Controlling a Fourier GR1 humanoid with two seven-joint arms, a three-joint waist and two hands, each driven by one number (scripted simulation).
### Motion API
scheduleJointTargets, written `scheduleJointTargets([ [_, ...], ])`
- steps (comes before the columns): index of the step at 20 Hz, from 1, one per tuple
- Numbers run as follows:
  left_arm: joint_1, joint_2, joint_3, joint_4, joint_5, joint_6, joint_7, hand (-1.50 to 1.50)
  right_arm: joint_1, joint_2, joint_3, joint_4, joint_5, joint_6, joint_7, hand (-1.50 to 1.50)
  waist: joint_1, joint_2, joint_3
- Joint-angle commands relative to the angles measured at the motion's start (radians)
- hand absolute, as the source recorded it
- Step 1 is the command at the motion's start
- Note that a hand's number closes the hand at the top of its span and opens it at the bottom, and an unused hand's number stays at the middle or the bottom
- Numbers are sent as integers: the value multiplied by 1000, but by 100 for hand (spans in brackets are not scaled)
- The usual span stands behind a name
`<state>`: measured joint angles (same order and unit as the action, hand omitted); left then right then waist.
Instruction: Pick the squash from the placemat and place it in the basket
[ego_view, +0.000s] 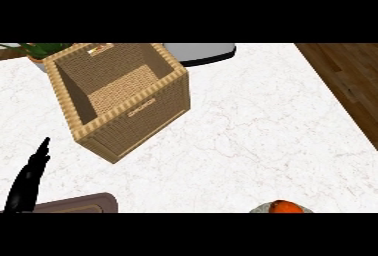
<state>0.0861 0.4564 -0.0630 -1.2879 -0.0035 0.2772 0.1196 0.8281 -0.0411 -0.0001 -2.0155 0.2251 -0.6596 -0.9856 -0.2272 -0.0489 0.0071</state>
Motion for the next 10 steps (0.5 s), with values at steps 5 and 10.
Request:
scheduleJointTargets([
  [5,31,6,-15,-23,0,-21,27,0,331,40,72,25,-47,-80,-297,-150,46,1,-3],
  [10,12,28,-20,-52,2,-51,54,0,408,41,130,76,-120,-116,-384,-150,69,5,-3],
])
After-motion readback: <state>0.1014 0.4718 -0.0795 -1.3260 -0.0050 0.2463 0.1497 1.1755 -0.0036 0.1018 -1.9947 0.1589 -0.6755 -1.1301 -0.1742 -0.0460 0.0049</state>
